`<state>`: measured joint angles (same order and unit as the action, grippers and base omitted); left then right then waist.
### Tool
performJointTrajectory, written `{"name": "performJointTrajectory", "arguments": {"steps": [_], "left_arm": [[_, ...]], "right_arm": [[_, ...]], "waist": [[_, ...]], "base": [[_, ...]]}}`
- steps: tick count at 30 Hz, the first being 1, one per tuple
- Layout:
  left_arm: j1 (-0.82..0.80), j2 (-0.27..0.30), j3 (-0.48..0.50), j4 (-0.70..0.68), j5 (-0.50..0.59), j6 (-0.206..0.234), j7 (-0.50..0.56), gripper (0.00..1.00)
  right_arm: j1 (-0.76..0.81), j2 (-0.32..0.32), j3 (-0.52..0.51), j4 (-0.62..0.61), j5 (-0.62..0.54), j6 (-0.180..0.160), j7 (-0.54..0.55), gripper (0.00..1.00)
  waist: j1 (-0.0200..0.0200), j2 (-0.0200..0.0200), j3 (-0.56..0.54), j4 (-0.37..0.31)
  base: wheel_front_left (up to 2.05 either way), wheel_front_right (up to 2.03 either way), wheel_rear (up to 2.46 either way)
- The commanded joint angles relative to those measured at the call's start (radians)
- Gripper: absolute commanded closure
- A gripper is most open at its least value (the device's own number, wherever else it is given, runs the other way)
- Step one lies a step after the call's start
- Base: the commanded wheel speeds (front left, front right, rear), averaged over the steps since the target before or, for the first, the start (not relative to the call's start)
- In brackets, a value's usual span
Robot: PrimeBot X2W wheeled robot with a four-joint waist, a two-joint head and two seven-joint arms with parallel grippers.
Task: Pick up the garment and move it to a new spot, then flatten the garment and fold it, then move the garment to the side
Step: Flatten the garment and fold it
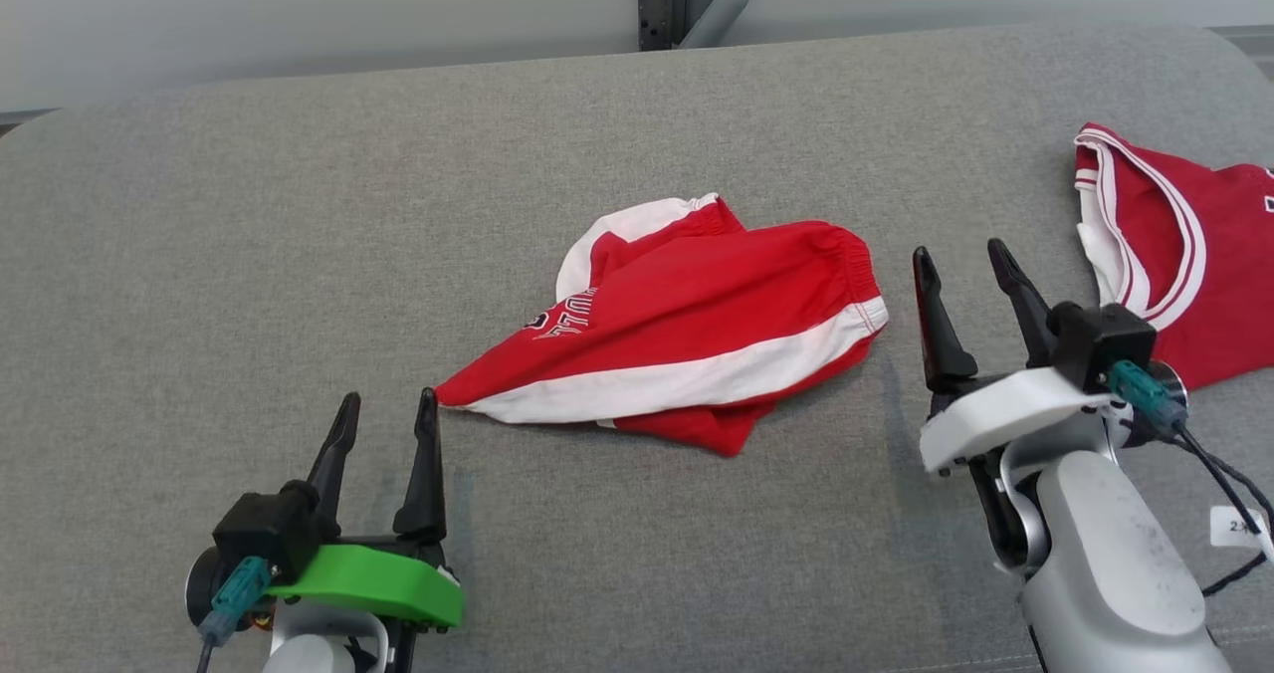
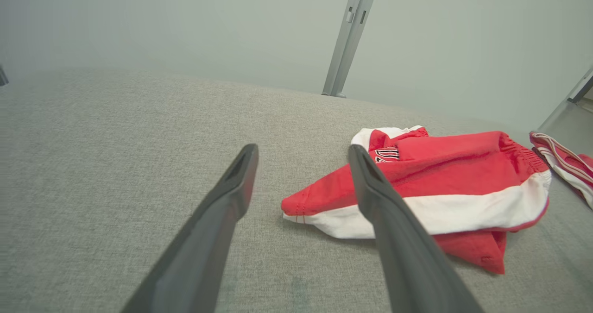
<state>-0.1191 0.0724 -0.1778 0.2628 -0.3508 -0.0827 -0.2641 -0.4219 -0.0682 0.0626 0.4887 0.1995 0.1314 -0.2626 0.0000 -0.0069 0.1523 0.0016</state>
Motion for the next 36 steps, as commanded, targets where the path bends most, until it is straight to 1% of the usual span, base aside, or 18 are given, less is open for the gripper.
{"name": "performJointTrajectory", "arguments": {"steps": [1, 6, 7, 13, 18, 25, 29, 33, 36], "left_arm": [[0.026, -0.005, 0.017, -0.015, 0.017, 0.012, 0.001, 0.0], [0.069, -0.01, 0.044, -0.03, 0.025, 0.027, 0.001, 0.0], [0.069, -0.01, 0.044, -0.03, 0.025, 0.027, 0.001, 0.0], [0.12, -0.015, 0.078, -0.048, 0.035, 0.036, 0.001, 0.0], [0.157, -0.018, 0.111, -0.08, 0.042, 0.048, 0.001, 0.0], [0.202, -0.021, 0.145, -0.12, 0.055, 0.054, 0.001, 0.0], [0.209, -0.022, 0.141, -0.126, 0.06, 0.053, 0.001, 0.0], [0.193, -0.022, 0.126, -0.119, 0.063, 0.047, 0.001, 0.0], [0.178, -0.022, 0.114, -0.113, 0.063, 0.046, 0.001, 0.0]], "right_arm": [[0.062, 0.006, -0.012, -0.072, -0.027, -0.002, -0.003, 0.0], [0.176, 0.015, -0.018, -0.205, -0.051, -0.002, -0.003, 0.0], [0.176, 0.015, -0.018, -0.205, -0.051, -0.002, -0.003, 0.0], [0.274, 0.017, -0.011, -0.292, -0.049, -0.002, -0.003, 0.0], [0.33, 0.017, -0.003, -0.317, -0.046, -0.002, -0.003, 0.0], [0.372, 0.017, 0.012, -0.316, -0.034, -0.002, -0.003, 0.0], [0.367, 0.017, 0.018, -0.292, -0.035, -0.002, -0.003, 0.0], [0.32, 0.017, 0.015, -0.236, -0.05, -0.002, -0.003, 0.0], [0.267, 0.004, 0.001, -0.158, -0.068, -0.002, 0.001, 0.0]], "waist": [[0.0, 0.0069, -0.016, -0.008], [0.0, 0.0069, -0.045, -0.011], [0.0, 0.0069, -0.045, -0.011], [0.0, 0.0069, -0.082, -0.011], [0.0, 0.0069, -0.111, -0.013], [0.0, 0.0069, -0.145, -0.021], [0.0, 0.0069, -0.146, -0.02], [0.0, 0.0069, -0.132, -0.006], [0.0, 0.0069, -0.116, 0.009]], "base": [[0.0, 0.0, 0.0], [0.0, 0.0, 0.0], [0.0, 0.0, 0.0], [0.0, 0.0, 0.0], [0.0, 0.0, 0.0], [0.0, 0.0, 0.0], [0.0, 0.0, 0.0], [0.0, 0.0, 0.0], [0.0, 0.0, 0.0]]}}
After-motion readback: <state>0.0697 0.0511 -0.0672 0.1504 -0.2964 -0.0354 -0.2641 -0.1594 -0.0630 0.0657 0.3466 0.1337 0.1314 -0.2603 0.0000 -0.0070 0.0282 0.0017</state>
